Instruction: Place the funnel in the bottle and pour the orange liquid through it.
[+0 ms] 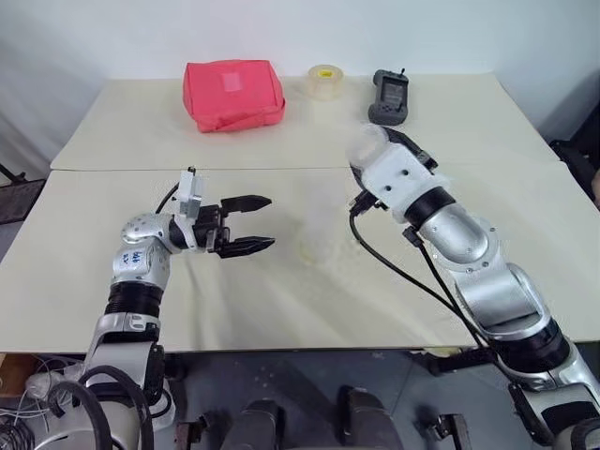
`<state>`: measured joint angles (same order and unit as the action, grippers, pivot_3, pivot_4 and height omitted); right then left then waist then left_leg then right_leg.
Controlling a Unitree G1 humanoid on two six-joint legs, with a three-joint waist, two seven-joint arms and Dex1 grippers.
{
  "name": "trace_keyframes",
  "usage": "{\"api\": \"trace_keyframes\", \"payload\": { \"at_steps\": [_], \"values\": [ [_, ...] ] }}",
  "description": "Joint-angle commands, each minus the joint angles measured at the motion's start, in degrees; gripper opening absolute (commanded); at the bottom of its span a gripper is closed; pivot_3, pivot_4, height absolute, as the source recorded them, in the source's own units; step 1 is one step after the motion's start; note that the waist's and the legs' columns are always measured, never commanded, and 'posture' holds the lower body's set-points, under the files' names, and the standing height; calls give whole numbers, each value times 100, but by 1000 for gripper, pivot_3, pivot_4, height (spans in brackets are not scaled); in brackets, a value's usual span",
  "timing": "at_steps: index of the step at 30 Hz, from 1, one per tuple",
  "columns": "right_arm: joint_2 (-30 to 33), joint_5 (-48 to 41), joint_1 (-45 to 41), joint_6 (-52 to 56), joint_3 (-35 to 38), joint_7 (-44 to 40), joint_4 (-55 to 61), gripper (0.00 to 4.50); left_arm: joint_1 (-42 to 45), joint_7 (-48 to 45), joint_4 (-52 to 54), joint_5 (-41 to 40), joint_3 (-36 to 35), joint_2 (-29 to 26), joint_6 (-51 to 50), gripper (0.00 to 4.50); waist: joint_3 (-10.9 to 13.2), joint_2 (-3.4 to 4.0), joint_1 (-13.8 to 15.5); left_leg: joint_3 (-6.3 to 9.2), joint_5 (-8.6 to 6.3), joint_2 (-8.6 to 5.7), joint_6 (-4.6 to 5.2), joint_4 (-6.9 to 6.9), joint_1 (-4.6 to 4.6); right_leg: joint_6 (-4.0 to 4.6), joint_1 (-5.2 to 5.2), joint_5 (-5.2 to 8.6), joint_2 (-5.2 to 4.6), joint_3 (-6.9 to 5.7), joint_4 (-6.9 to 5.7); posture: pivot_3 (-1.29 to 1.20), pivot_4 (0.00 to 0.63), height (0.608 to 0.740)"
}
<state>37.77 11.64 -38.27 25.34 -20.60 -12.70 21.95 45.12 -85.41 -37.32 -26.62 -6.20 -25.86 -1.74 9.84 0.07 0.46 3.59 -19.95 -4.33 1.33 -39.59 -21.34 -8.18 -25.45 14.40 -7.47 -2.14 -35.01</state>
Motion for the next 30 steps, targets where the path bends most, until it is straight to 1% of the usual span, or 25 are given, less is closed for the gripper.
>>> {"api": "trace_keyframes", "payload": {
  "at_steps": [1, 3, 6, 10, 13, 30],
  "values": [
    [106, 817, -223, -534, -171, -139, -96, 2434, 212, -139, -153, -24, -86, 12, 177, 4500, 0, 0, -47, 0, 0, -1, 0, 1, 0, 0, 0, 0, 1, -1, -1, 0, 150, 740],
    [43, 1068, -252, -728, -196, -162, -187, 2434, 251, -162, -197, -36, -85, 30, 195, 4500, 0, 0, -65, 0, 0, 1, 0, 4, 0, 0, -2, 0, 3, -1, 0, 0, 150, 740],
    [110, 1555, -351, -1169, -319, -326, -289, 2434, 248, -172, -207, -51, -85, 51, 204, 4500, 0, 0, -85, 0, 0, 1, -1, 7, 1, 0, -5, 0, 3, -1, -1, 0, 150, 740],
    [31, 1830, -329, -1490, -204, -440, -382, 2434, 209, -154, -209, -36, -89, 66, 236, 4500, 0, 0, -87, -3, 0, 3, -2, 10, 1, 0, -10, 0, 4, -1, -1, 0, 150, 740],
    [113, 2221, -400, -1822, -225, -508, -488, 2434, 113, -109, -93, -72, -92, 92, 184, 4500, 0, 0, -78, -4, 0, 2, -2, 10, 0, 0, -9, 0, 3, -1, 0, 0, 150, 740],
    [139, 3292, -626, -2952, 134, -276, -1220, 2434, 173, 0, -209, -45, -145, 191, 259, 4500, 0, 0, -77, -5, 0, 2, -2, 10, 0, 0, -9, 0, 3, 0, -1, 0, 150, 740]
  ]
}}
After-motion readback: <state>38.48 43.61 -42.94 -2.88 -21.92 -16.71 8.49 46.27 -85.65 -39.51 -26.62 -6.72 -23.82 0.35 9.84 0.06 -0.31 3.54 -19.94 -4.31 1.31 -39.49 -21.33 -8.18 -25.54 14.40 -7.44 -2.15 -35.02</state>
